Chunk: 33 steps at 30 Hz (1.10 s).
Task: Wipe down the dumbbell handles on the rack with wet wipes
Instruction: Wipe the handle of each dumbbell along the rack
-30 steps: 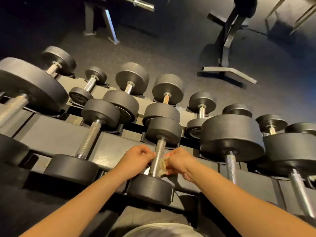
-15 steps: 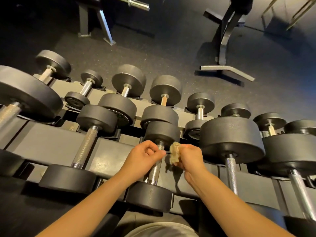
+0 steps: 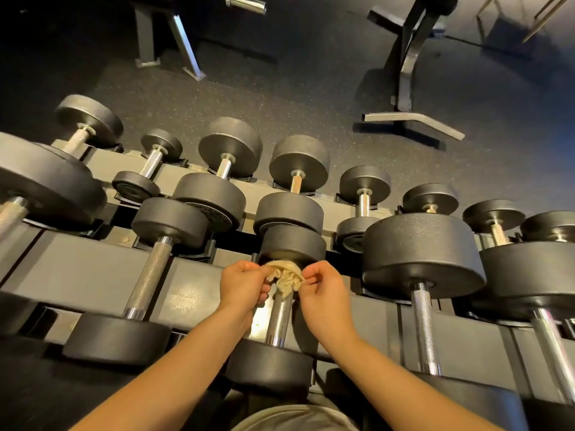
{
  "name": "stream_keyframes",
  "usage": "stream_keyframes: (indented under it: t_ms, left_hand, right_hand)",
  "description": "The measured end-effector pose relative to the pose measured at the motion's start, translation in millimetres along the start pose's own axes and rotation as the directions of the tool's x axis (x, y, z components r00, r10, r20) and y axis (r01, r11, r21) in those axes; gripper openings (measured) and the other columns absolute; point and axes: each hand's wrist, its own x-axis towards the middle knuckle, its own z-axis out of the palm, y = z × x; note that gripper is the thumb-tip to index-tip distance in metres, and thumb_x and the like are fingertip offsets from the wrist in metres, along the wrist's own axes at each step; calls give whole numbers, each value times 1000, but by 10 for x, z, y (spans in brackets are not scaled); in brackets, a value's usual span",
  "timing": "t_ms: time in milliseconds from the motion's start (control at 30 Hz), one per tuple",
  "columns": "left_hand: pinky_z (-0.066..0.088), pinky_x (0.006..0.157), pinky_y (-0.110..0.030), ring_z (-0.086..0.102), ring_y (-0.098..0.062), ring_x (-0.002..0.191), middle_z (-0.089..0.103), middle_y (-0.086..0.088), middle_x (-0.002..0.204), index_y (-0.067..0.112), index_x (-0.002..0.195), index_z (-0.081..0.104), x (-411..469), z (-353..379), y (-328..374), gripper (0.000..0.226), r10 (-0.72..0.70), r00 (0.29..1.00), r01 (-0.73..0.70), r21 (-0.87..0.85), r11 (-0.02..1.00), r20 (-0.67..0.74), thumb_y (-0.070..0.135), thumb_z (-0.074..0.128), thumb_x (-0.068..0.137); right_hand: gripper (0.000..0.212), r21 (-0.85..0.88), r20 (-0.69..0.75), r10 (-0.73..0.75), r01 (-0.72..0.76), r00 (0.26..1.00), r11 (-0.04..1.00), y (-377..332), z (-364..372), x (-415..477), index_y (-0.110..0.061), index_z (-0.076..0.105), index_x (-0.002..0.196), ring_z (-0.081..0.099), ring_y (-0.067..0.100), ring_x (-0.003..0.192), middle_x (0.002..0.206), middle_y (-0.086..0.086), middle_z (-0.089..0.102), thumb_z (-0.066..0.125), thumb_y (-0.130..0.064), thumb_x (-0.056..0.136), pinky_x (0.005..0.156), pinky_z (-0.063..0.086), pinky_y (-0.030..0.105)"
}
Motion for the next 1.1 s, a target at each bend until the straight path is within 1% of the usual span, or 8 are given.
stream_keyframes:
  t_ms: [167, 267, 433, 600, 733, 867, 1033, 1100]
  left_hand:
    - [62, 79, -38, 76, -26, 83, 78, -13, 85, 9, 89, 79, -82, 80, -37, 9, 110, 991, -110, -3, 994, 76, 11, 70, 92]
    - [59, 74, -38, 75, -23, 75, 76, -8, 74, 12, 78, 79, -98, 133, -10, 27, 205, 967, -231, 184, 955, 152, 38, 80, 85]
    - [51, 63, -33, 64, -15, 58, 68, -5, 59, 10, 62, 72, -16, 162, 24, 41, 281, 948, -318, 387, 866, 150, 42, 81, 84]
    - [57, 69, -28, 73, -21, 74, 77, -12, 77, 3, 82, 79, 22, 64, 66, 28, 151, 962, -205, 237, 950, 230, 30, 77, 91]
    - [63, 80, -36, 77, -28, 91, 78, -17, 96, -1, 103, 76, 63, -10, 31, 23, -34, 955, 21, 46, 999, 296, 20, 67, 99]
    - [61, 84, -35, 76, -23, 91, 79, -10, 95, 9, 102, 78, -2, 26, 47, 24, 1, 939, -65, 175, 982, 343, 29, 66, 100]
    - [44, 55, -27, 59, -14, 55, 59, 1, 55, 16, 58, 60, -40, 169, 81, 47, 304, 920, -391, 561, 730, 247, 48, 77, 87]
    - [39, 52, -27, 57, -12, 57, 57, 3, 56, 19, 57, 54, -33, 236, 89, 48, 387, 896, -426, 668, 610, 217, 51, 76, 86]
  right_hand:
    - [34, -266, 186, -218, 263, 958, 927, -8, -12, -82, -27, 60, 127, 59, 7, 98, 119, -12, 52, 53, -11, 98, 85, 53, 23]
    - [37, -341, 252, -224, 303, 941, 890, -33, -30, -49, -23, 59, 130, 59, 12, 96, 119, -6, 51, 49, -7, 98, 82, 54, 28]
    - [28, -111, 232, 69, -44, 970, 993, -17, -69, 99, -11, 73, 91, 59, 16, 73, 80, 2, 64, 46, -2, 98, 67, 48, 28]
    - [23, 103, 232, 180, -208, 956, 973, 20, -7, 139, -3, 73, 91, 68, 34, 82, 92, 23, 71, 57, -17, 100, 85, 56, 53]
    - [20, 207, 154, 252, -280, 955, 937, 20, 55, 183, -8, 73, 86, 71, 30, 74, 85, 19, 74, 67, -23, 98, 72, 62, 52]
    - [20, 270, 147, 315, -344, 938, 899, 7, 55, 227, -5, 74, 84, 68, 21, 65, 81, 18, 74, 68, -20, 97, 63, 62, 43]
    - [14, 420, 231, 484, -535, 844, 733, -63, 13, 300, 0, 69, 98, 63, 19, 56, 74, 12, 66, 65, -13, 97, 55, 57, 35]
    - [12, 412, 275, 522, -590, 807, 695, -84, -14, 323, -3, 66, 100, 65, 20, 61, 76, 10, 65, 62, -14, 99, 57, 61, 35]
